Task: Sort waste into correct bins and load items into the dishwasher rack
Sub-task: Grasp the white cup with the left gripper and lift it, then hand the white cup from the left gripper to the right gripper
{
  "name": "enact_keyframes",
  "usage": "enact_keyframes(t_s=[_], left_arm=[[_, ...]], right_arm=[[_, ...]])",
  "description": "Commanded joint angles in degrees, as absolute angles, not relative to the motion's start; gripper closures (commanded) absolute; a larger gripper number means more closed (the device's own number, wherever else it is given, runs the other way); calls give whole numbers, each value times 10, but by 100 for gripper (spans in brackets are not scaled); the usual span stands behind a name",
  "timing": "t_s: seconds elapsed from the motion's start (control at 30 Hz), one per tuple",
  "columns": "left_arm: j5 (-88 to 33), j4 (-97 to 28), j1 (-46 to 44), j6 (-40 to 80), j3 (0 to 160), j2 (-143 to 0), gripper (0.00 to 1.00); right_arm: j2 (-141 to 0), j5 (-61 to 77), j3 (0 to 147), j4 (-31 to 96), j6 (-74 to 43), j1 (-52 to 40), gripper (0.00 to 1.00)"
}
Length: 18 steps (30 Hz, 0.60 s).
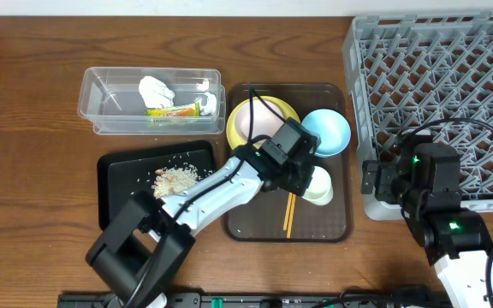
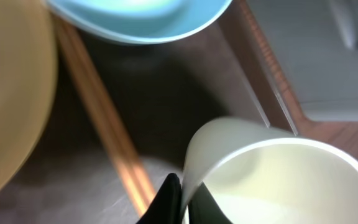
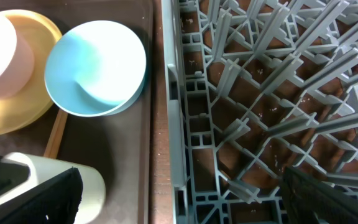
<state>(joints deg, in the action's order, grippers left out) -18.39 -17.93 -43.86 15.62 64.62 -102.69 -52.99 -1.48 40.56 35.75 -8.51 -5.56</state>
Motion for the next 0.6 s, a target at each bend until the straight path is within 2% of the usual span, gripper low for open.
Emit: enact_keyframes(t_s=[0.0, 0.1, 0.23, 0.43, 0.57], left_arm=[[-176, -200, -409, 177, 646, -966, 94], [-216, -203, -361, 212, 646, -918, 94], [-284, -173, -270, 311, 646, -885, 94], [-603, -52, -150, 442, 646, -916, 94], [-713, -31, -133, 462, 646, -935, 94]], right_arm=[[-528, -14, 417, 352, -81, -53, 1], [-528, 0, 417, 316, -81, -53, 1], [-541, 130, 417, 258, -81, -53, 1], [-601, 462, 417, 192, -11, -53, 1], [-654, 618, 417, 137, 14, -53, 1]])
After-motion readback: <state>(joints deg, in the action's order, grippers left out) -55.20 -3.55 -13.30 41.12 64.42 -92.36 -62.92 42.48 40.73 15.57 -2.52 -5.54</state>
